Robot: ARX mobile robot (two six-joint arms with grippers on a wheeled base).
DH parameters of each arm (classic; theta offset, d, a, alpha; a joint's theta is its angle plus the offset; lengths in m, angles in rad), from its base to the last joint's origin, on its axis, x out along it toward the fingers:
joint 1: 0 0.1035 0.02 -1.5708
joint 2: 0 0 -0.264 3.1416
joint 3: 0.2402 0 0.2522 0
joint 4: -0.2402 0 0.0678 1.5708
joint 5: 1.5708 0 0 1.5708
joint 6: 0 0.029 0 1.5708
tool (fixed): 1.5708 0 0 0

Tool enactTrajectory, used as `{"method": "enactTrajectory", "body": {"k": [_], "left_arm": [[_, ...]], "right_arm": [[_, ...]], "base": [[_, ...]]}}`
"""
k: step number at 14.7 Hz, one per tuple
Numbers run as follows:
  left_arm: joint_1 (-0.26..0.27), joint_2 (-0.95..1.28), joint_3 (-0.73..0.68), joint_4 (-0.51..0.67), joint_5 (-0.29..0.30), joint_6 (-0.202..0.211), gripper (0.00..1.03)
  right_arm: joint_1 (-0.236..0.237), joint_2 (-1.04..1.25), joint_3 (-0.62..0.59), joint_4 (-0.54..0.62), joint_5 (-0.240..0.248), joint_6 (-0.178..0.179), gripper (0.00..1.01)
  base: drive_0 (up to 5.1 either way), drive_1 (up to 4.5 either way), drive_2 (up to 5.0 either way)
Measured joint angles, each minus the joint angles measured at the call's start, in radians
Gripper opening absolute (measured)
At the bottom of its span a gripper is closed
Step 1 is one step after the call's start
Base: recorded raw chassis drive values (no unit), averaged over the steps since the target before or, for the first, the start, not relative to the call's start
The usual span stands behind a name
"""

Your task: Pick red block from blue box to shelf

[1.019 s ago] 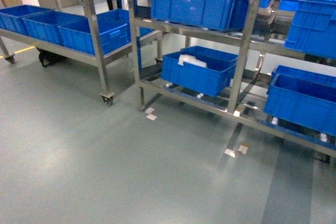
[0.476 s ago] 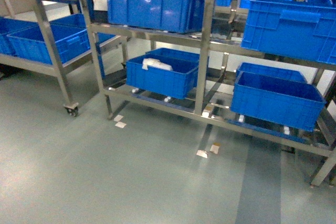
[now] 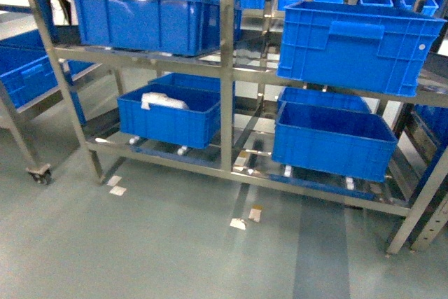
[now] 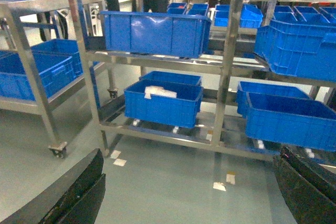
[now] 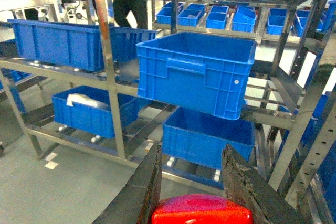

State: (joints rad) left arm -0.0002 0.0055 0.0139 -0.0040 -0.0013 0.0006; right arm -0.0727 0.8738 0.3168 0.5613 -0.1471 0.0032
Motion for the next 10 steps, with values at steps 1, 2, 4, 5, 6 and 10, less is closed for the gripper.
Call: {"method": "enactTrajectory", "body": {"k": [1, 2, 4, 5, 6, 10], "left_arm": [[0.0, 0.0, 0.0, 0.002, 0.0, 0.0, 0.98], [0.0, 0.0, 0.0, 0.001, 0.001, 0.0, 0.98], [0.0, 0.0, 0.0, 0.003, 0.002, 0.0, 0.98], [0.0, 0.0, 0.0, -0.002, -0.001, 0.0, 0.98], [0.0, 0.0, 0.0, 0.0, 0.0, 0.0, 0.98], [0.0, 0.0, 0.0, -0.001, 0.0, 0.0, 0.98]], "right_arm": [[0.0, 0.0, 0.0, 0.002, 0.0, 0.0, 0.28], [0.0, 0.0, 0.0, 0.006, 0.0, 0.0, 0.28], [0.0, 0.002, 0.0, 0.003, 0.0, 0.0, 0.28], [0.0, 0.002, 0.0, 0.006, 0.0, 0.0, 0.28], [0.0, 0.002, 0.0, 0.0, 0.0, 0.0, 0.28], [0.0, 0.002, 0.0, 0.001, 0.0, 0.0, 0.28]], "base": [[-1.6, -1.61, -1.6], [-1.6, -1.61, -1.6], [-1.6, -1.61, -1.6], [-1.7, 2.62, -6.0], [-1.7, 2.62, -6.0], [-1.6, 1.41, -4.7]]}}
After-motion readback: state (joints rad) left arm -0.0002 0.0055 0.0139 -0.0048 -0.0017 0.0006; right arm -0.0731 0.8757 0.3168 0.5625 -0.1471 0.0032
